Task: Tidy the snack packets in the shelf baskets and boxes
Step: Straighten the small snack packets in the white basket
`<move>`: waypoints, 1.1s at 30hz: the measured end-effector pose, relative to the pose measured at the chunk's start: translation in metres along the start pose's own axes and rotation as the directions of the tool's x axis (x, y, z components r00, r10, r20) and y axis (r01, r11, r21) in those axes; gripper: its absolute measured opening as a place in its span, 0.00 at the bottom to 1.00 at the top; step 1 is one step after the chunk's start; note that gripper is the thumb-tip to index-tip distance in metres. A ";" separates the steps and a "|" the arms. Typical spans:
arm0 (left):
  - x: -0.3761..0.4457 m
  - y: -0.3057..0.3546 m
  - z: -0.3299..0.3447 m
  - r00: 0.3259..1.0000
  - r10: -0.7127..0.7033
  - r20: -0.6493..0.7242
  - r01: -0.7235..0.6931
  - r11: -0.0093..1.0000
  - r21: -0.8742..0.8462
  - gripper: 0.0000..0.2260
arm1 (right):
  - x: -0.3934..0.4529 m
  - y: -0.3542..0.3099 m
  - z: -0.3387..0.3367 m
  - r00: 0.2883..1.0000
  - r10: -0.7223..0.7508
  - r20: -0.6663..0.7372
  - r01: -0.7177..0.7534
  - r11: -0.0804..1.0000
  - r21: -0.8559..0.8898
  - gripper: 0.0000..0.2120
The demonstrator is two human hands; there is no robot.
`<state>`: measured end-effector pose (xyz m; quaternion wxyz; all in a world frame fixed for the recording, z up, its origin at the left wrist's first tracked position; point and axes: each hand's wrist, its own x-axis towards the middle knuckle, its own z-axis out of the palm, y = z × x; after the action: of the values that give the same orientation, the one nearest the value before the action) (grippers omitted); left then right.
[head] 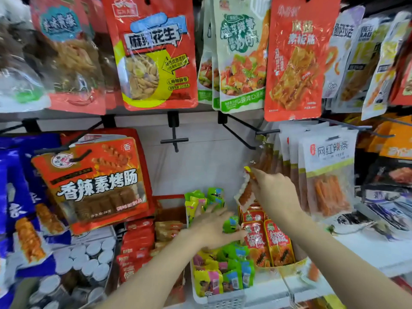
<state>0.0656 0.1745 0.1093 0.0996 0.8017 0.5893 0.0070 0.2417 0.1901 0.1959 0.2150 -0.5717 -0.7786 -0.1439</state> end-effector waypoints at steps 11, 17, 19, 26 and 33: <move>-0.018 -0.032 0.014 0.997 0.053 -0.062 -0.055 0.998 -0.026 0.24 | 0.000 -0.022 0.021 1.000 0.010 0.013 -0.012 0.972 0.234 0.09; -0.020 -0.031 0.015 0.996 0.049 -0.069 -0.052 0.998 -0.037 0.22 | 0.003 -0.029 0.046 0.975 0.033 0.222 -0.076 0.979 0.191 0.10; -0.020 -0.029 0.014 0.997 0.041 -0.067 -0.045 0.998 -0.049 0.22 | 0.002 -0.032 0.058 0.949 0.053 0.312 -0.123 0.970 0.210 0.11; -0.023 -0.030 0.015 0.998 0.032 -0.052 -0.035 0.997 -0.071 0.22 | 0.006 -0.037 0.078 0.818 0.141 0.558 -0.312 0.924 0.223 0.17; -0.027 -0.026 0.014 0.999 0.019 -0.049 -0.023 0.996 -0.083 0.21 | -0.003 -0.031 0.057 0.742 0.147 0.654 -0.360 0.911 0.204 0.21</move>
<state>0.0346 0.1542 0.0937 0.1188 0.8027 0.5822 0.0520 0.2034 0.2049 0.1457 0.0510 -0.6460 -0.7315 0.2120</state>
